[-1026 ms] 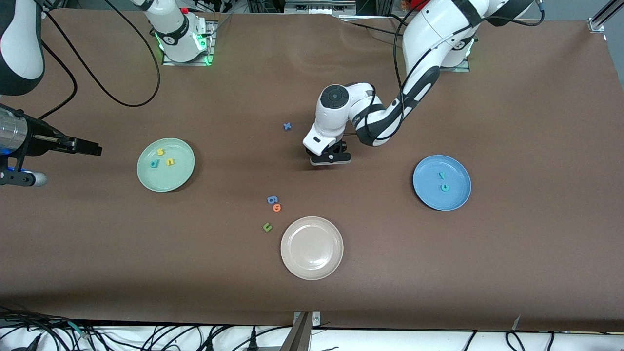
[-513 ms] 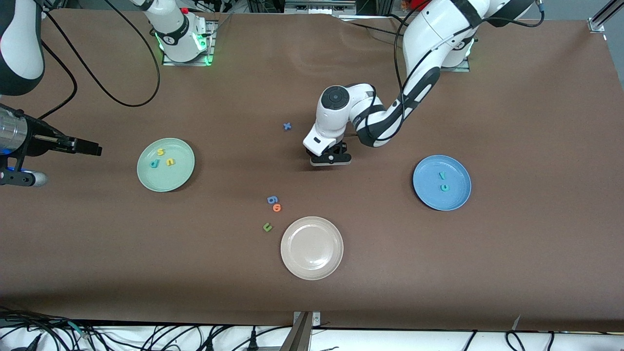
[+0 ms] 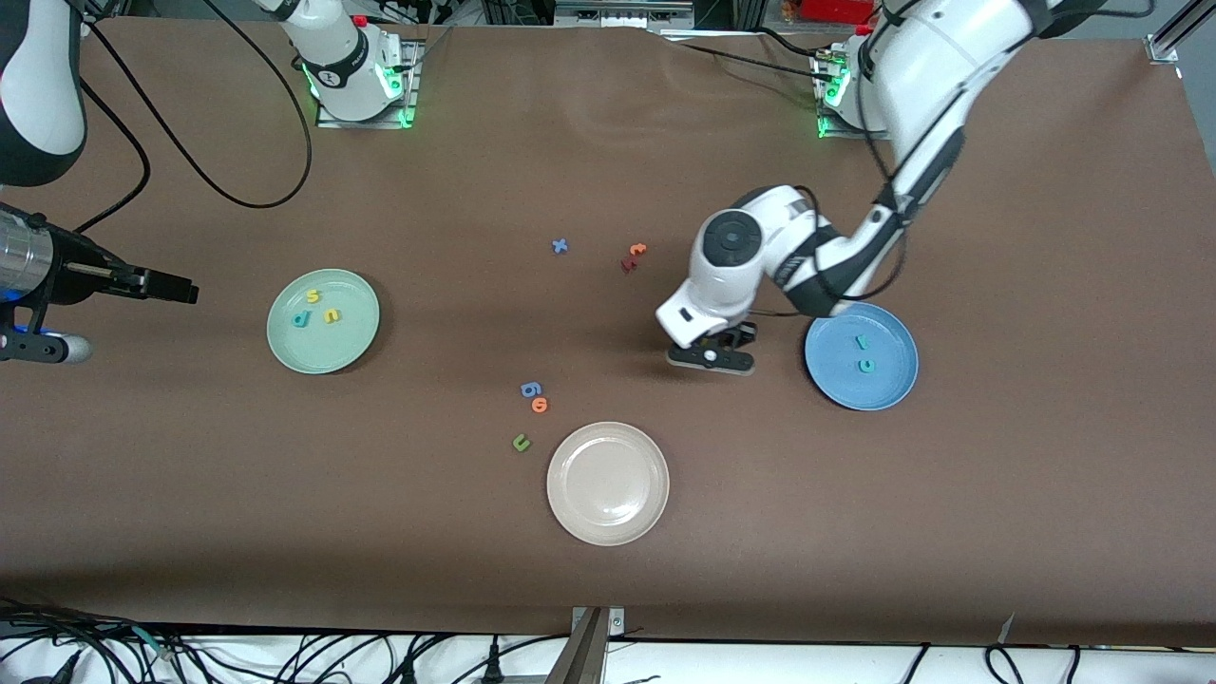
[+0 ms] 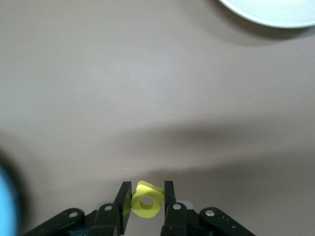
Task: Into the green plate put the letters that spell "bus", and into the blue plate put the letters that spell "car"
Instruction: 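Carry the yellow letter to the blue plate with the left gripper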
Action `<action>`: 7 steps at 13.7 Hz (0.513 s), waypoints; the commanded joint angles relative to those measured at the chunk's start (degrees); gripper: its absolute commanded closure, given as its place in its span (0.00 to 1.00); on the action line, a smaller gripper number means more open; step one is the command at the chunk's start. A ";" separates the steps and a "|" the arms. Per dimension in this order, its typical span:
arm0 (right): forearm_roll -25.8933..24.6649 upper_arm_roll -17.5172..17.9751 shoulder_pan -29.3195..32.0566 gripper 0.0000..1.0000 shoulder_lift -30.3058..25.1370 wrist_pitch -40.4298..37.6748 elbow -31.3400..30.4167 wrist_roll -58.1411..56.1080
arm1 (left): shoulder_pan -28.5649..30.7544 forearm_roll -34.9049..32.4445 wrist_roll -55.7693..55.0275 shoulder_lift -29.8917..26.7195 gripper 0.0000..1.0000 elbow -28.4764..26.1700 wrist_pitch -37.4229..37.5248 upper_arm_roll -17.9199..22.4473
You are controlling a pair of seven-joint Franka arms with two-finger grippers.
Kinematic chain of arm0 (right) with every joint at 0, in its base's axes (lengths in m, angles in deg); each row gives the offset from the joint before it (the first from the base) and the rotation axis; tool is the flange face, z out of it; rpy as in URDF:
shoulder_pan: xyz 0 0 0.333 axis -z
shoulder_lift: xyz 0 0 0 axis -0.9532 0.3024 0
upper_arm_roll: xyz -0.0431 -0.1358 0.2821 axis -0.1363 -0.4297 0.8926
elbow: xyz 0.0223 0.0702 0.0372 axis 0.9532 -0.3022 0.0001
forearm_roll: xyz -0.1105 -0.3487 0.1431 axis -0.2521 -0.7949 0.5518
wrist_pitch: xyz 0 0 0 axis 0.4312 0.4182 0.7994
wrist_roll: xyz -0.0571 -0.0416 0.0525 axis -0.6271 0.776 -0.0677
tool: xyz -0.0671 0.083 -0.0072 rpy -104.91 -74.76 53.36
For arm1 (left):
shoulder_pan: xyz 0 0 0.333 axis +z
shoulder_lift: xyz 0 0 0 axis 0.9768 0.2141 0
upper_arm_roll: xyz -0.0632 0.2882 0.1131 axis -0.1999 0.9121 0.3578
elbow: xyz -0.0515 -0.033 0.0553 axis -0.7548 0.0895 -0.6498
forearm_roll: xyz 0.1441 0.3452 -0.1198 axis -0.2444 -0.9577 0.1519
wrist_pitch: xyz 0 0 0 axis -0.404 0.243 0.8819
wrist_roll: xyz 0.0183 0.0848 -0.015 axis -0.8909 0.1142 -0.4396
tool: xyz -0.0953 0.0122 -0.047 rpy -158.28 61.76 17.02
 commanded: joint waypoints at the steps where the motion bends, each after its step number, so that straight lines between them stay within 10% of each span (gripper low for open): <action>1: -0.66 0.52 0.59 0.00 -0.55 -0.24 0.28 -0.76 | 10.88 1.60 11.41 -3.23 0.83 -4.21 1.87 -6.05; 7: -0.74 0.52 0.59 0.00 -0.55 -0.24 0.28 -0.76 | 27.25 1.60 25.14 -3.58 0.82 -7.03 3.28 -10.90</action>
